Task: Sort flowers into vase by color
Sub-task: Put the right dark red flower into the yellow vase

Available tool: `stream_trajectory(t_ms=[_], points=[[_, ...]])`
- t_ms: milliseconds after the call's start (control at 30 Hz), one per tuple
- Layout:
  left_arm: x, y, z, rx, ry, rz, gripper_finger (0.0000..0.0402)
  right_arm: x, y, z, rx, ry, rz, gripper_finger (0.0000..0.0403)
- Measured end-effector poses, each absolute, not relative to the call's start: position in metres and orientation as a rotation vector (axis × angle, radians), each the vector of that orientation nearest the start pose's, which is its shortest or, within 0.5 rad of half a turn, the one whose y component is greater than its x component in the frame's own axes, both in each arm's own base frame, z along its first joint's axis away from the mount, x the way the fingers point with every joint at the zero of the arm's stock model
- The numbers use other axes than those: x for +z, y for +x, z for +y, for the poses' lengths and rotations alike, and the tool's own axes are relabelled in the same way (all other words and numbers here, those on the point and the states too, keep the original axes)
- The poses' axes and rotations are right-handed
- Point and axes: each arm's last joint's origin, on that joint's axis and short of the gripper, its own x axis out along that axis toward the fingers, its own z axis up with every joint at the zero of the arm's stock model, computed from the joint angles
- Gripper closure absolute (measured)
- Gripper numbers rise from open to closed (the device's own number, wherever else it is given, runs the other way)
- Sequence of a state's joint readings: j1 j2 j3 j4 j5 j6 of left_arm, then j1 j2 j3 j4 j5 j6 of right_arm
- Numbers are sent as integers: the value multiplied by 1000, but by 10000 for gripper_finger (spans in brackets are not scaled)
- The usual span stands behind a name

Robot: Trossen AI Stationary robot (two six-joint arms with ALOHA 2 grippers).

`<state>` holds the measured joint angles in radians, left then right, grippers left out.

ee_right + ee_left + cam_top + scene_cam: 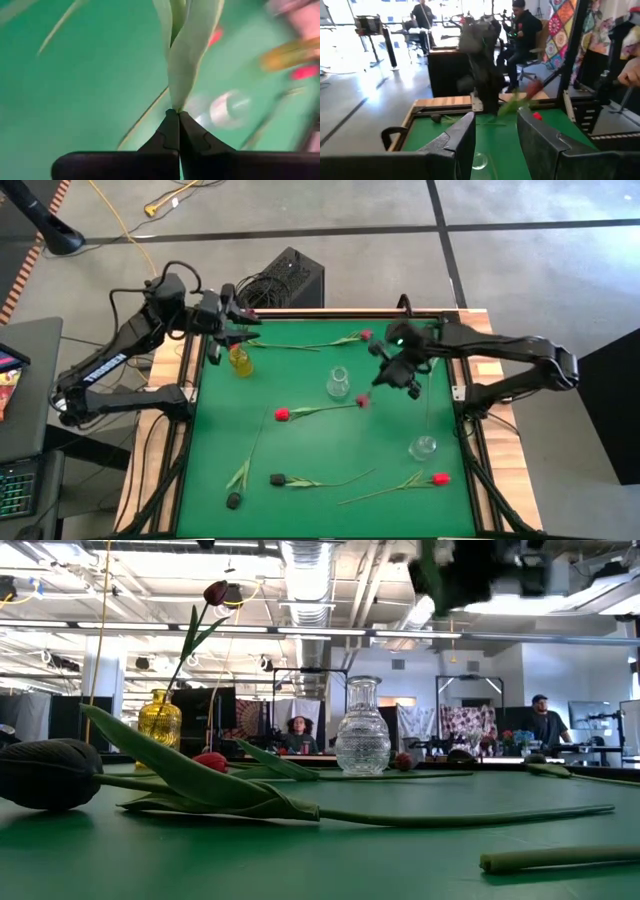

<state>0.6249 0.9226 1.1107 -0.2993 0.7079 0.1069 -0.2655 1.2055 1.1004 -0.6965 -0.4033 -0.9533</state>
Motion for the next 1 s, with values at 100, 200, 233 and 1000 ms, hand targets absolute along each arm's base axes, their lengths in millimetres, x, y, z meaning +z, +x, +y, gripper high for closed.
stream_trajectory(t_ms=[100, 200, 233, 1000], points=[[406, 164, 85, -124, 32, 99, 269, 338, 239, -54, 376, -469, 437, 378], [403, 173, 80, -142, 37, 115, 269, 352, 242, -55, 347, -310, 318, 382], [402, 177, 78, -140, 40, 122, 269, 356, 243, -55, 341, -265, 291, 383], [360, 289, 31, -117, 91, 141, 269, 380, 284, -34, 280, -59, -95, 382]])
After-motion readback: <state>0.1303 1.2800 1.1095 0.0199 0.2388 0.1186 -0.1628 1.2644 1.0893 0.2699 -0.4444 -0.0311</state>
